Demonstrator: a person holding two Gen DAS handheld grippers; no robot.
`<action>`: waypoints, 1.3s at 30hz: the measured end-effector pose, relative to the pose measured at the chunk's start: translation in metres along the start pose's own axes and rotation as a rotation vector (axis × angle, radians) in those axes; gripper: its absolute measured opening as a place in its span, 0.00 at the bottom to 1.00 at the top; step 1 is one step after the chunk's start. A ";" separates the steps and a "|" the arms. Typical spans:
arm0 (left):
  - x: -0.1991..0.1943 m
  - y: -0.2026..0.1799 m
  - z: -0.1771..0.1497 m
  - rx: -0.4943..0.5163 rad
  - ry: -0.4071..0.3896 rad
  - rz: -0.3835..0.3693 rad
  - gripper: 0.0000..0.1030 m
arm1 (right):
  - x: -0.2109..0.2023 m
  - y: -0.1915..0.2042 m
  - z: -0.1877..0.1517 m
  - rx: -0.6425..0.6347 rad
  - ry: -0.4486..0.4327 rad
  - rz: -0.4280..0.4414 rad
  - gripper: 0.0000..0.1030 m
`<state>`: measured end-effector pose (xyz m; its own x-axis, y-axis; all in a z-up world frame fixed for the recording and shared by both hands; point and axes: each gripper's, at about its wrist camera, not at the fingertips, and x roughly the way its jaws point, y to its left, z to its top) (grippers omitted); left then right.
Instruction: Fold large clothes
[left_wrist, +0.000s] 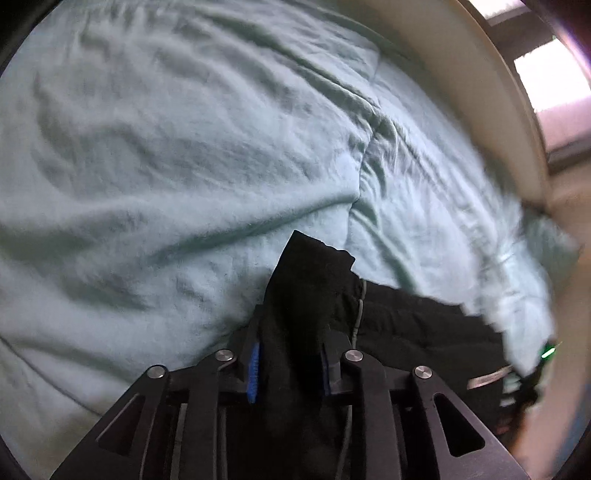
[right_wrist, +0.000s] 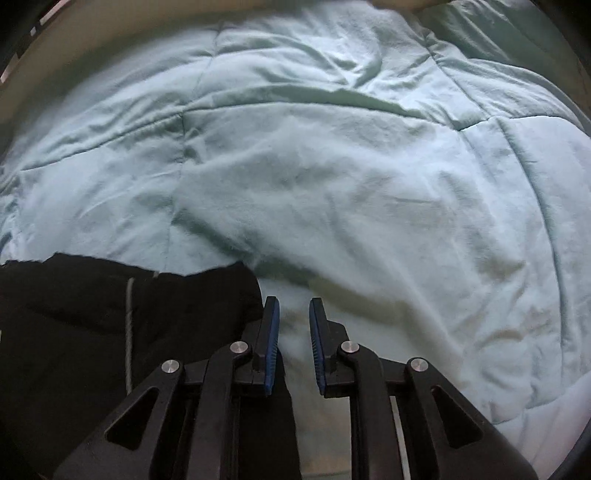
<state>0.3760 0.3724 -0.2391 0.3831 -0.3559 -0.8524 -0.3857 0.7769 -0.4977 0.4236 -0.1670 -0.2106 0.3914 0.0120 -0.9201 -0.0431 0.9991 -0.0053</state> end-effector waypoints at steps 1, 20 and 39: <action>-0.004 0.003 0.002 -0.036 0.019 -0.035 0.26 | -0.010 -0.002 -0.002 0.004 -0.014 0.015 0.19; -0.112 -0.124 -0.149 0.392 -0.143 0.103 0.60 | -0.152 0.106 -0.091 -0.152 -0.150 0.212 0.49; -0.007 -0.179 -0.203 0.465 -0.063 0.137 0.64 | -0.100 0.150 -0.112 -0.206 -0.079 0.231 0.50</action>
<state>0.2723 0.1306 -0.1767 0.4108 -0.2131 -0.8865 -0.0260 0.9692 -0.2451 0.2752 -0.0228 -0.1631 0.4196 0.2490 -0.8729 -0.3214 0.9401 0.1137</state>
